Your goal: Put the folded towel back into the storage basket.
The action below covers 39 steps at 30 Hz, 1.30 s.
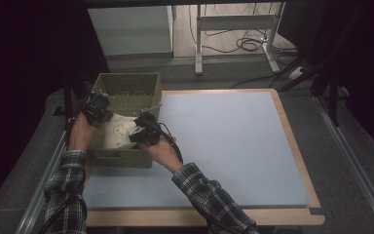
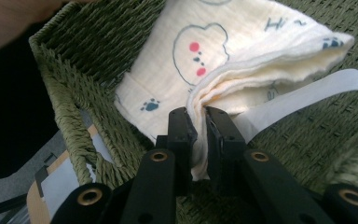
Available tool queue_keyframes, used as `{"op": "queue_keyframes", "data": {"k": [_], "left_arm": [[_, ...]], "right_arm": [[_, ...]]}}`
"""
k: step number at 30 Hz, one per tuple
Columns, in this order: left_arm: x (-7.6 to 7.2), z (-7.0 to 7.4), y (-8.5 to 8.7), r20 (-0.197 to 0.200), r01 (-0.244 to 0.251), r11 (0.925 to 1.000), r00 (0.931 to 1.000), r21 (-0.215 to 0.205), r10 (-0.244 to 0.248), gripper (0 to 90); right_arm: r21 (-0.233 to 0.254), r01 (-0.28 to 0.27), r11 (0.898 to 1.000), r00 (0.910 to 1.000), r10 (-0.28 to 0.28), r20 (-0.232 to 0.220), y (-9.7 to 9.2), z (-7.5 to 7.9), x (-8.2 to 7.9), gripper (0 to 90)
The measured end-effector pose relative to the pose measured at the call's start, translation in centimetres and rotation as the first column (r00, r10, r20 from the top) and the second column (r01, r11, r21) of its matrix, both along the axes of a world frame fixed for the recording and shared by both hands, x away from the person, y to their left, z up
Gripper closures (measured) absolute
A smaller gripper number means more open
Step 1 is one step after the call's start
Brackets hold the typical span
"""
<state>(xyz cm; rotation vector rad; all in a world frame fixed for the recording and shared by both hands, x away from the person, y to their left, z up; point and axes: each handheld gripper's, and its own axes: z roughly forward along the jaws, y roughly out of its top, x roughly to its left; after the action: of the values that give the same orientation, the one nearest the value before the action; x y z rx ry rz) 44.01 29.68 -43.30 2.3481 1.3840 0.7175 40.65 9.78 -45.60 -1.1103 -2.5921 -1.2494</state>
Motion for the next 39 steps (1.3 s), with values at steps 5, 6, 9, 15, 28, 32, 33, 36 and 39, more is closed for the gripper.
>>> {"op": "queue_keyframes", "data": {"k": [5, 6, 9, 15, 28, 32, 33, 36, 39], "left_arm": [[0.2, -0.8, -0.1, -0.001, -0.001, 0.9996, 1.0, -0.027, 0.001, 73.5], [0.2, -0.9, 0.0, -0.003, 0.001, 0.9992, 1.0, -0.039, -0.001, 70.1], [0.1, -0.8, 0.0, -0.001, -0.002, 0.9983, 1.0, -0.059, 0.002, 63.8], [0.1, -0.8, -0.2, -0.024, -0.002, 0.9921, 0.9997, -0.125, -0.001, 53.9], [0.5, -1.1, -1.3, -0.1, -0.001, 0.9791, 0.9948, -0.204, -0.019, 32.8], [0.6, -1.0, -1.6, -0.112, 0.005, 0.9773, 0.9933, -0.212, -0.029, 26.3], [0.6, -1.0, -1.7, -0.115, 0.003, 0.9761, 0.993, -0.217, -0.028, 24.5], [0.7, -0.9, -1.8, -0.12, 0.002, 0.9707, 0.9923, -0.24, -0.031, 20.9], [0.7, -0.9, -1.9, -0.133, 0.0, 0.9632, 0.9905, -0.269, -0.037, 18.7]], "right_arm": [[-0.001, -0.029, 1.0, 0.9995, 0.029, 0.007, 0.2, 0.2, -0.2, 67.7], [-0.006, -0.032, 0.999, 0.9993, 0.032, 0.02, 0.1, 0.4, -0.2, 66.8], [0.011, -0.031, 0.999, 0.9988, 0.03, 0.039, -0.4, 1.0, -0.1, 63.8], [0.028, -0.064, 0.998, 0.995, 0.062, 0.079, -1.3, 1.9, -0.2, 53.3], [-0.039, -0.115, 0.993, 0.9709, 0.12, 0.207, -4.2, 3.6, -0.8, 33.7], [-0.058, -0.111, 0.992, 0.9639, 0.122, 0.236, -5.4, 4.0, -0.7, 31.1], [-0.058, -0.107, 0.993, 0.9627, 0.118, 0.243, -5.7, 4.0, -0.7, 30.6], [-0.063, -0.1, 0.993, 0.9597, 0.113, 0.257, -6.5, 4.1, -0.7, 29.1], [-0.071, -0.095, 0.993, 0.9551, 0.111, 0.275, -7.4, 4.2, -0.8, 27.0]]}}
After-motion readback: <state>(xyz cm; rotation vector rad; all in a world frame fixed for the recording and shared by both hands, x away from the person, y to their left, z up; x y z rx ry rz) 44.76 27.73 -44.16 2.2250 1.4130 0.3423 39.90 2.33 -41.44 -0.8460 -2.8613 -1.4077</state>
